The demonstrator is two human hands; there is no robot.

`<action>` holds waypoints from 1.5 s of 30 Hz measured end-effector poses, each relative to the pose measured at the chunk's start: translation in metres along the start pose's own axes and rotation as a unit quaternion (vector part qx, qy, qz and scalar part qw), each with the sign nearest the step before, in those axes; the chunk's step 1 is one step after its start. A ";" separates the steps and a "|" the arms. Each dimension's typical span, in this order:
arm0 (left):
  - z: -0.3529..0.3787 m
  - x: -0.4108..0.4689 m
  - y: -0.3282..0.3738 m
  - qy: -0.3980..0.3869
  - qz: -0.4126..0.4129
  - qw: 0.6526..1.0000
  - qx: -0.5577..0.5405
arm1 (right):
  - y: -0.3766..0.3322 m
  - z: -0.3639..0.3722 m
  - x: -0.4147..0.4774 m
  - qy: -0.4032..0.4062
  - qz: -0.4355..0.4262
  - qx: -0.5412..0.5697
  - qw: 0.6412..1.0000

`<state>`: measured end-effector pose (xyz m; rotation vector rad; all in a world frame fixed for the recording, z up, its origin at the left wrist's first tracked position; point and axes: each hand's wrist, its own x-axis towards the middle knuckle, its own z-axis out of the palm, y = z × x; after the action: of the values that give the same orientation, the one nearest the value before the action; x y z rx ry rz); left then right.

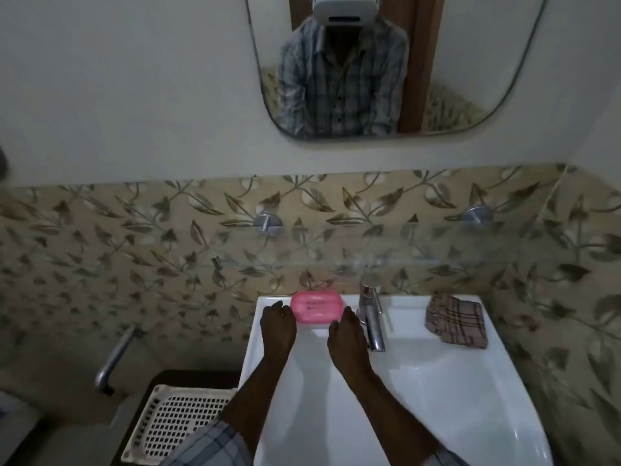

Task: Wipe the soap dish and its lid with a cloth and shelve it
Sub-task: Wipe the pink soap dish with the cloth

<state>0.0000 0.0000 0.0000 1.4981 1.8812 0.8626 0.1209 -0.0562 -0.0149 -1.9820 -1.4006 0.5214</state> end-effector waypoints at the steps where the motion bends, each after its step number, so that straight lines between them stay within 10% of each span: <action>1: 0.003 0.006 -0.002 -0.009 0.007 1.000 -0.005 | 0.001 0.003 0.010 -0.021 0.017 -0.018 0.999; 20: -0.005 0.006 0.021 0.035 -0.084 0.991 -0.097 | -0.029 -0.010 0.030 0.103 0.066 0.042 0.992; 23: -0.014 0.001 0.027 0.039 -0.154 0.941 -0.300 | -0.031 -0.022 0.029 0.145 0.087 0.169 0.971; 27: -0.041 -0.011 0.046 -0.142 -0.285 0.805 -0.501 | -0.036 -0.050 0.015 0.161 0.101 0.261 0.946; 34: -0.056 -0.032 0.057 -0.466 -0.372 0.616 -0.515 | -0.016 -0.087 -0.006 0.139 0.100 0.247 0.954; 39: -0.049 -0.030 0.054 -0.568 -0.355 0.588 -0.453 | -0.012 -0.099 -0.016 0.140 0.077 0.208 0.965; 45: -0.040 -0.035 0.063 -0.553 -0.333 0.635 -0.424 | 0.009 -0.103 -0.013 0.115 0.068 0.245 0.960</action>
<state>0.0140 -0.0296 0.0760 0.3660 0.6930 0.2010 0.1891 -0.0993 0.0513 -1.6742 -0.8917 0.6089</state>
